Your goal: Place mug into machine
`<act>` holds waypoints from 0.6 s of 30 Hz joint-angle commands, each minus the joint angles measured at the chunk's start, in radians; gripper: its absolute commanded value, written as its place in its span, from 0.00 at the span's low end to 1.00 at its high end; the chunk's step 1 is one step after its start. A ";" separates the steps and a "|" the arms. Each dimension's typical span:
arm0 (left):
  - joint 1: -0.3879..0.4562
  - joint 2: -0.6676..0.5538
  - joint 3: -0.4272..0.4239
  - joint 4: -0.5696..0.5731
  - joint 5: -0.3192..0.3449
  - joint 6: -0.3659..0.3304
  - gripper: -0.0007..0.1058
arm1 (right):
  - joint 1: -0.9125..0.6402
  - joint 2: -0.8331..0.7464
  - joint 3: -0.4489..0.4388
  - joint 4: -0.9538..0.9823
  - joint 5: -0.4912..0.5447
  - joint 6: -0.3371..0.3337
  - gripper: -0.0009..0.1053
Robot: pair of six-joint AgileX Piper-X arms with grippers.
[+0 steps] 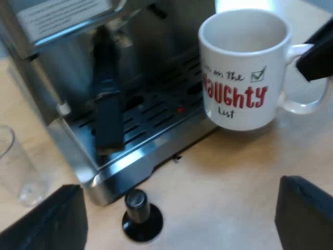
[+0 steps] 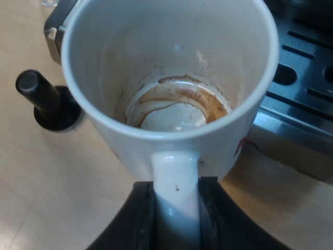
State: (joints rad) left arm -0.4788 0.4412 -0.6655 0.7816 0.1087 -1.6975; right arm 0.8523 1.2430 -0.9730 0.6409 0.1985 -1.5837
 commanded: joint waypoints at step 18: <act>0.219 0.092 -0.002 -0.056 0.220 0.135 0.97 | 0.002 0.199 -0.061 -0.246 0.037 -0.025 0.01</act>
State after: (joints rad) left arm -0.2619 0.5328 -0.6663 0.7447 0.3130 -1.5801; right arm 0.8523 1.4480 -1.0020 0.4533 0.2283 -1.5859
